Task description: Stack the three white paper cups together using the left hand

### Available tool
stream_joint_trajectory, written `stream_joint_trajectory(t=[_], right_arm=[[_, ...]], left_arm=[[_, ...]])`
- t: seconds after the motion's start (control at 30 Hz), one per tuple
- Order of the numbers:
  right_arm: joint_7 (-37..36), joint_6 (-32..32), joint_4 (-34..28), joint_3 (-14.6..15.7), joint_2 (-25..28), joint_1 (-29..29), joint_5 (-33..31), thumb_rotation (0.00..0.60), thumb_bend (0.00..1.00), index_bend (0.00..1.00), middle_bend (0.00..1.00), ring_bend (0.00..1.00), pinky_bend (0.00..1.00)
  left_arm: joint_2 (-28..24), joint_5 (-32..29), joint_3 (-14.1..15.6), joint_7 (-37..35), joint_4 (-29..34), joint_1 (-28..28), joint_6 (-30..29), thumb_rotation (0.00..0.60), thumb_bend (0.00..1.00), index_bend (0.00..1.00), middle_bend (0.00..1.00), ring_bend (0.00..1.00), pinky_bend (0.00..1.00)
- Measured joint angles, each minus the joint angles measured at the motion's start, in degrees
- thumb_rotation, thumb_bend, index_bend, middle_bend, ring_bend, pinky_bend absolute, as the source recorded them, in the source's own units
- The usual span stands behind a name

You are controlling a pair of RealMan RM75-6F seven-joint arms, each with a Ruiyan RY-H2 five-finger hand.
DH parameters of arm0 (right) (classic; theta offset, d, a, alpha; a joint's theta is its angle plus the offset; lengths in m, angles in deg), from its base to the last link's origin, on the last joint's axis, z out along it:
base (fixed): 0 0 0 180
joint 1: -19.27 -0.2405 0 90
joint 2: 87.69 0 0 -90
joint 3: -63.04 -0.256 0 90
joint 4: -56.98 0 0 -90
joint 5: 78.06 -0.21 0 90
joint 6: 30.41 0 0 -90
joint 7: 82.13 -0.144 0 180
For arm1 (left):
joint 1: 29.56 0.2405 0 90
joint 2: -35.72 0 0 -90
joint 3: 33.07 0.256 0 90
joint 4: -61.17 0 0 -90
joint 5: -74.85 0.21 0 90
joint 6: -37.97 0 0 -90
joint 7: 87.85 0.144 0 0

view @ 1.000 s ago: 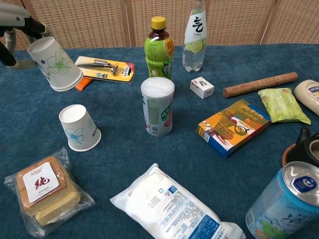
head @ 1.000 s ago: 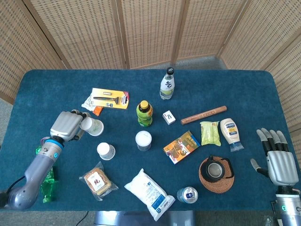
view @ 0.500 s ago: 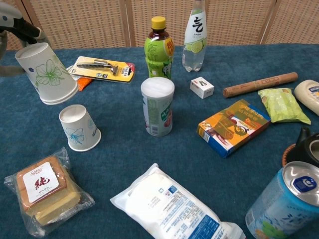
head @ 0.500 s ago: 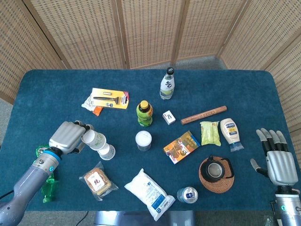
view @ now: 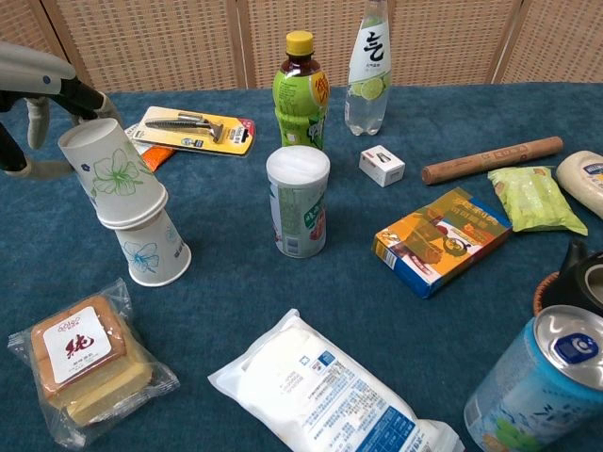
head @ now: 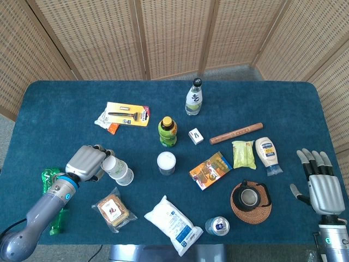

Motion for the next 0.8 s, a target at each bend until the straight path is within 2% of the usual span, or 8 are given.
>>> stream_joint_trajectory(t=[0.3,0.37,0.43,0.53,0.6,0.8], right_arm=[[-0.2,0.0,-0.2,-0.1,0.2,0.0,-0.1,0.6,0.31,0.01,0.0,0.0,0.0],[-0.2,0.1,-0.1,-0.1,0.2,0.0,-0.1,0.6,0.31,0.01,0.0,0.0,0.0],[-0.2,0.1,-0.2,-0.1,0.2,0.0,-0.1,0.6,0.31,0.0,0.0,0.0,0.0],[-0.3,0.1,-0.2,-0.1,0.3,0.1,-0.1,0.6,0.31,0.0,0.0,0.0,0.0],[-0.4,0.1,-0.2,-0.2,0.3,0.1,-0.2,0.6,0.31,0.0,0.0,0.0,0.0],[-0.4,0.2,-0.3,-0.2,0.4,0.1,-0.1,0.6,0.31,0.0,0.0,0.0,0.0]], left_arm=[[2.6,-1.7,1.6,2.9,-0.7,-1.5,-1.3,0.6,0.5,0.29,0.36,0.24,0.41],[3.3,-2.1,2.0,3.8,-1.1,-1.9,-1.6,0.6,0.51,0.24,0.29,0.2,0.39],[4.5,-2.5,2.6,4.9,-1.5,-2.2,-2.2,0.6,0.51,0.15,0.13,0.09,0.36],[6.2,-2.9,3.3,6.3,-2.2,-2.4,-3.6,0.6,0.51,0.05,0.0,0.0,0.31],[7.0,-2.9,3.7,6.8,-2.4,-2.4,-4.6,0.6,0.5,0.01,0.0,0.0,0.29],[7.9,-2.2,4.3,7.5,-2.6,-2.2,-6.3,0.6,0.5,0.0,0.0,0.0,0.27]])
